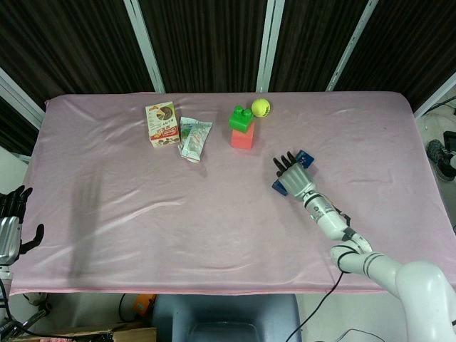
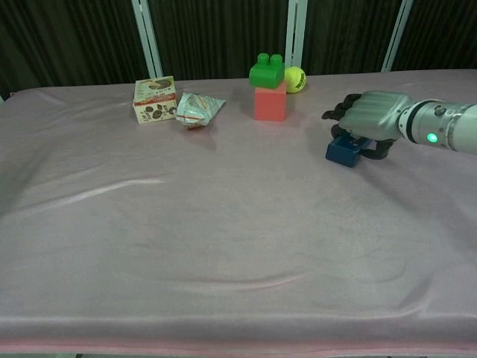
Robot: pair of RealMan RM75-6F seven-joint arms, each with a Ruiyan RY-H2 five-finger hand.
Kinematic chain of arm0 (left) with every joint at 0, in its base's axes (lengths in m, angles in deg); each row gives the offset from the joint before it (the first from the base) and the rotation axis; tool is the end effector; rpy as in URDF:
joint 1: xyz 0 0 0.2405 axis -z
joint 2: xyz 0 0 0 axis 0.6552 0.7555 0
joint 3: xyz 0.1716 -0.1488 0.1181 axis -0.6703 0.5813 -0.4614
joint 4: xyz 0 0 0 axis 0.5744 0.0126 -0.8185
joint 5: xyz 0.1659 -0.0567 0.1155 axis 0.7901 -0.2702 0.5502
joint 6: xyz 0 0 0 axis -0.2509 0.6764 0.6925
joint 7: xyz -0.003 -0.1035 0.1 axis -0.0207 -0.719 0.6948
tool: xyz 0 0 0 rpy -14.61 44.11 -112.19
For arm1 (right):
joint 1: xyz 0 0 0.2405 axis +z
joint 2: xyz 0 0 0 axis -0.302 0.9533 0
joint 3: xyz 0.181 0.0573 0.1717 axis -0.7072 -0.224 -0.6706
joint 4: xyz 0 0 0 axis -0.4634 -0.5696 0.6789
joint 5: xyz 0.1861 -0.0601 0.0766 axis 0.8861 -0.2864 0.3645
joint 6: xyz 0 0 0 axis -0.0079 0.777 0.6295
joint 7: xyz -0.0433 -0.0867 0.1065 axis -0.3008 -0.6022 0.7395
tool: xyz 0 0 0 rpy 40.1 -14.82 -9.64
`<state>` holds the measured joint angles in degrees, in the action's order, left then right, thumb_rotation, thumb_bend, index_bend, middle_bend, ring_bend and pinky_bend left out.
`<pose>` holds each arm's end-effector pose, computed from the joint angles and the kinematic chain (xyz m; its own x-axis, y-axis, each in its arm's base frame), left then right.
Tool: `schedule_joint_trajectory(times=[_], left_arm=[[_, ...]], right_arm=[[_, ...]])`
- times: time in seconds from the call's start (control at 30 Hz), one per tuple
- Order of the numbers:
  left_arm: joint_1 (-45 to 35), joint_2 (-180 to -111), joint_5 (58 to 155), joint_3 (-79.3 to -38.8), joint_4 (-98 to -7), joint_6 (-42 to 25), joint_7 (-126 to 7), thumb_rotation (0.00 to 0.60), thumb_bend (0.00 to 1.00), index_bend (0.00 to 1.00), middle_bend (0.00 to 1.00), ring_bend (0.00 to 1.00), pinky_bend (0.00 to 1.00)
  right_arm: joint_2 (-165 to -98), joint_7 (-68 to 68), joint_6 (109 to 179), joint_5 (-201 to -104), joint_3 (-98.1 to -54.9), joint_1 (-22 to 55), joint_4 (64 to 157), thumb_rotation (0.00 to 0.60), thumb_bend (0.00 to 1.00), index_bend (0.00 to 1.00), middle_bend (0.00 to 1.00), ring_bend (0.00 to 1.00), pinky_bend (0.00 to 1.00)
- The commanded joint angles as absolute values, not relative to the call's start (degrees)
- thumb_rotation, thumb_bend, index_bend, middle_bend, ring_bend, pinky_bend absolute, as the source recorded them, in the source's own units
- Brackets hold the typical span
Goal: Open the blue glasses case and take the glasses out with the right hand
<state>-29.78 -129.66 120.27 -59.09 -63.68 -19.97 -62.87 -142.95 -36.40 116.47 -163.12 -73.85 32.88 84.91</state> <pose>-0.3395 0.2378 0.1642 0.3892 0.0036 0.9212 0.9161 0.1032 -0.3874 -0.2115 -0.4322 -0.0178 0.9580 -0.0469 0.2830 -0.2704 -0.4769 0.8363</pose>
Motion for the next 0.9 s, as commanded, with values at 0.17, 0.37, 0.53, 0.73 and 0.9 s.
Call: schedule_joint_trajectory(times=[0.17,0.37,0.53,0.73,0.9], left_arm=[[-29.8,-129.35,120.04,-59.16,-63.69,-19.7,-63.19,0.6,0.41,0.0,0.0,0.0,0.02],[-29.87,-129.03,119.99,-59.29,-64.02,-19.62,-63.33,0.6,0.41,0.0,0.0,0.0,0.02],[-29.89,-128.89,120.12,-59.35,-64.16,-19.75,-63.33,0.6,0.41,0.0,0.0,0.0,0.02],[-29.78,-128.72,120.81,-59.74,-64.52,-19.65,-63.48,0.6,0.41,0.0,0.0,0.0,0.02],[-29.71,-128.57,121.65,-60.02,-64.87,-19.88,-63.67,0.6,0.41,0.0,0.0,0.0,0.02]], right_arm=[[-144.37,-39.89,114.09,-155.18,-76.31,33.57,87.11,0.6,0.72,0.65,0.04,0.0,0.0],[-143.65,-55.39,117.76,-133.84,-77.73,34.98,97.34,0.6,0.73,0.66,0.04,0.0,0.0],[-141.67,-73.0,132.34,-114.98,-75.75,38.21,111.56,0.6,0.73,0.66,0.05,0.0,0.0],[-140.23,-85.14,149.57,-101.87,-75.74,41.45,124.59,0.6,0.73,0.64,0.04,0.0,0.0],[-140.18,-88.03,158.0,-97.67,-76.3,42.04,129.39,0.6,0.73,0.62,0.04,0.0,0.0]])
